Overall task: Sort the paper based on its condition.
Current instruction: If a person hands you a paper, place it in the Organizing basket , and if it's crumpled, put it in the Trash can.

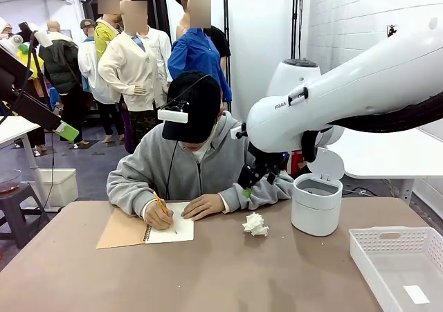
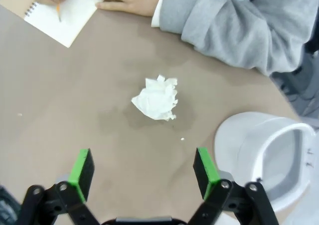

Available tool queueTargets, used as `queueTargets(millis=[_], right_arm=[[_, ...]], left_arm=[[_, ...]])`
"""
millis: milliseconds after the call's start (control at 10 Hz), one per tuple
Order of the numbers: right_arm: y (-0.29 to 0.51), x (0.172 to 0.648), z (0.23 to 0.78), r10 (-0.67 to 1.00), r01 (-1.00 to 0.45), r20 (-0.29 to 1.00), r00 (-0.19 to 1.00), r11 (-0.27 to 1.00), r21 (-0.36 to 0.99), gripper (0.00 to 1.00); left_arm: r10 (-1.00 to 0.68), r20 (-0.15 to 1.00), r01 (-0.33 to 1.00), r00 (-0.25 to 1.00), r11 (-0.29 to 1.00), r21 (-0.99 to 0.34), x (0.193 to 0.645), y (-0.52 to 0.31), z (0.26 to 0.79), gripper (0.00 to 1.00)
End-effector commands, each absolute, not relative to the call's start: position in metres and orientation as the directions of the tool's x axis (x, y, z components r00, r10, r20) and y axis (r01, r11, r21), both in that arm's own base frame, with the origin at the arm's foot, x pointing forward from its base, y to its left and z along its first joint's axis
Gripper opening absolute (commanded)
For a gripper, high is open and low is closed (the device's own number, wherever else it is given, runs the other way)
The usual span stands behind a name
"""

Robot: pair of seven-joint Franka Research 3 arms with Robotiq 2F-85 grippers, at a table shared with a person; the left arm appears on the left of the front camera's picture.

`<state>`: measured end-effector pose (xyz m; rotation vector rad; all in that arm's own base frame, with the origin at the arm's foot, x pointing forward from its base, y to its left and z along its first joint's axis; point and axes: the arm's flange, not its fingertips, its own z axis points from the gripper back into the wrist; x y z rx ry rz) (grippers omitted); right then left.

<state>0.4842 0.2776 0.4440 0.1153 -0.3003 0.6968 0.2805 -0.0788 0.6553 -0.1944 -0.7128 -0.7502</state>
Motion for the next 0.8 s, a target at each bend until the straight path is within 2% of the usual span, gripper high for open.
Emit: queueTargets(millis=[0, 400, 700], right_arm=[[0.287, 0.515, 0.411, 0.617, -0.641, 0.233, 0.751, 0.766, 0.038, 1.00], [0.288, 0.533, 0.362, 0.628, -0.634, 0.132, 0.767, 0.773, 0.009, 1.00], [0.295, 0.544, 0.334, 0.634, -0.641, 0.103, 0.767, 0.765, 0.063, 1.00]], left_arm=[[-0.552, 0.659, 0.683, 0.511, 0.726, 0.079, 0.280, -0.078, 0.655, 1.00], [-0.552, 0.659, 0.683, 0.511, 0.726, 0.079, 0.280, -0.078, 0.655, 1.00], [-0.552, 0.659, 0.683, 0.511, 0.726, 0.079, 0.280, -0.078, 0.655, 1.00]])
